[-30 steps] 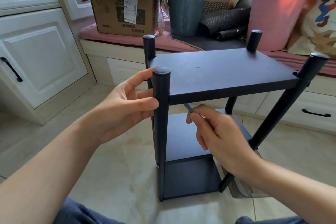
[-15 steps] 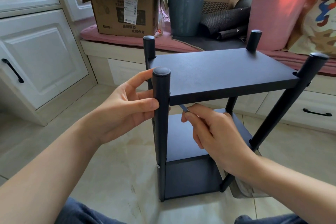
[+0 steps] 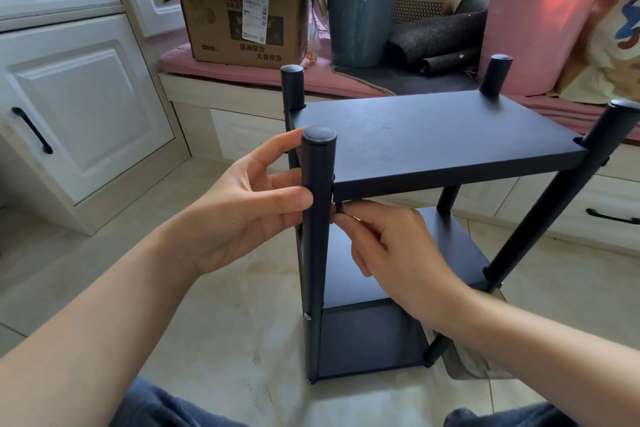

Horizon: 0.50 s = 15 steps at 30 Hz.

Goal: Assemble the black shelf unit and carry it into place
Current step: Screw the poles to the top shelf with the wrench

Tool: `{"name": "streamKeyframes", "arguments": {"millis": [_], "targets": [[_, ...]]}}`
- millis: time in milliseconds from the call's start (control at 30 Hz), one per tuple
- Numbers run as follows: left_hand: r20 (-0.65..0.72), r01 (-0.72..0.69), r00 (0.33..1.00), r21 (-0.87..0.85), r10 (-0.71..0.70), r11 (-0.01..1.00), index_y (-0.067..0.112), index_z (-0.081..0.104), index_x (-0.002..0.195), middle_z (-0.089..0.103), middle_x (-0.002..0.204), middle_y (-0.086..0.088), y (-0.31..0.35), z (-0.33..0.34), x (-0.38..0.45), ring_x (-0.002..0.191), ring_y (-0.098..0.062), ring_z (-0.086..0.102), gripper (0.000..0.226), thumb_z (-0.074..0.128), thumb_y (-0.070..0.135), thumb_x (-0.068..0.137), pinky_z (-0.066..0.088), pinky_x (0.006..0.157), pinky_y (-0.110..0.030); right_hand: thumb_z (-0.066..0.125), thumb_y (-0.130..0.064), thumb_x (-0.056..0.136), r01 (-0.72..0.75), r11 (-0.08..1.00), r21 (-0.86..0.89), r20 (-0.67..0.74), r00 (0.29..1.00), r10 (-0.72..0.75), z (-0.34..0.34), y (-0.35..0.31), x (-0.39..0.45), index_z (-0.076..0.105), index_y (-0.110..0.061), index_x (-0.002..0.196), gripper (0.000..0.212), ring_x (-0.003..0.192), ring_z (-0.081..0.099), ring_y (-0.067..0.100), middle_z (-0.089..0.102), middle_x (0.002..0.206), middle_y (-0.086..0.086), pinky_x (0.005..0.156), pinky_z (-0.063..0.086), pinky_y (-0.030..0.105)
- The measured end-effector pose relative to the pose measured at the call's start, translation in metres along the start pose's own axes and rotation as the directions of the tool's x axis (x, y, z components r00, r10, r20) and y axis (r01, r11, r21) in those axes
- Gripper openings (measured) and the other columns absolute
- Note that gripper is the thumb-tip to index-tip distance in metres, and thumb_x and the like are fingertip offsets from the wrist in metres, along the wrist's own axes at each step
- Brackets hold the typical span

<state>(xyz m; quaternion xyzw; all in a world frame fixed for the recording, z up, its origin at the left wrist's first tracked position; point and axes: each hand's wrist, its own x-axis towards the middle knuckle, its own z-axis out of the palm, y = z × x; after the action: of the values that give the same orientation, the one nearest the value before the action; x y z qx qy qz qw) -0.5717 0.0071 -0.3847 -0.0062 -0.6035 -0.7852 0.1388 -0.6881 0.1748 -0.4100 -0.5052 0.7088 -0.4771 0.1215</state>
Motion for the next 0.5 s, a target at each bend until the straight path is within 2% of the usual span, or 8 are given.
{"name": "streamKeyframes", "arguments": {"millis": [167, 367, 500], "targets": [[-0.007, 0.002, 1.000, 0.037, -0.002, 0.999, 0.023, 0.045, 0.146, 0.074, 0.100, -0.004, 0.000, 0.000, 0.000, 0.096, -0.024, 0.071, 0.073, 0.068, 0.004, 0.078, 0.055, 0.090, -0.034, 0.053, -0.020, 0.101, 0.013, 0.999, 0.034, -0.005, 1.000, -0.013, 0.005, 0.000, 0.006, 0.045, -0.036, 0.058, 0.047, 0.044, 0.037, 0.007, 0.047, 0.052, 0.008, 0.050, 0.034, 0.015], [-0.020, -0.014, 1.000, 0.076, 0.016, 0.997, 0.022, 0.044, 0.145, 0.075, 0.102, -0.008, -0.001, 0.000, 0.000, 0.097, -0.025, 0.071, 0.074, 0.070, 0.007, 0.077, 0.052, 0.092, -0.030, 0.050, -0.012, 0.100, 0.060, 0.996, 0.067, -0.037, 0.998, -0.057, 0.011, 0.002, 0.014, 0.045, -0.035, 0.058, 0.048, 0.044, 0.038, 0.008, 0.042, 0.051, 0.005, 0.050, 0.032, 0.010], [-0.027, -0.011, 1.000, 0.094, 0.013, 0.996, 0.020, 0.041, 0.146, 0.074, 0.102, -0.009, -0.002, -0.001, 0.001, 0.098, -0.026, 0.070, 0.076, 0.070, 0.008, 0.077, 0.051, 0.092, -0.029, 0.047, -0.002, 0.096, 0.043, 0.993, 0.110, -0.047, 0.998, -0.038, 0.018, 0.005, 0.021, 0.052, -0.007, 0.063, 0.034, 0.045, 0.038, 0.009, 0.042, 0.050, 0.005, 0.049, 0.032, 0.013]]}}
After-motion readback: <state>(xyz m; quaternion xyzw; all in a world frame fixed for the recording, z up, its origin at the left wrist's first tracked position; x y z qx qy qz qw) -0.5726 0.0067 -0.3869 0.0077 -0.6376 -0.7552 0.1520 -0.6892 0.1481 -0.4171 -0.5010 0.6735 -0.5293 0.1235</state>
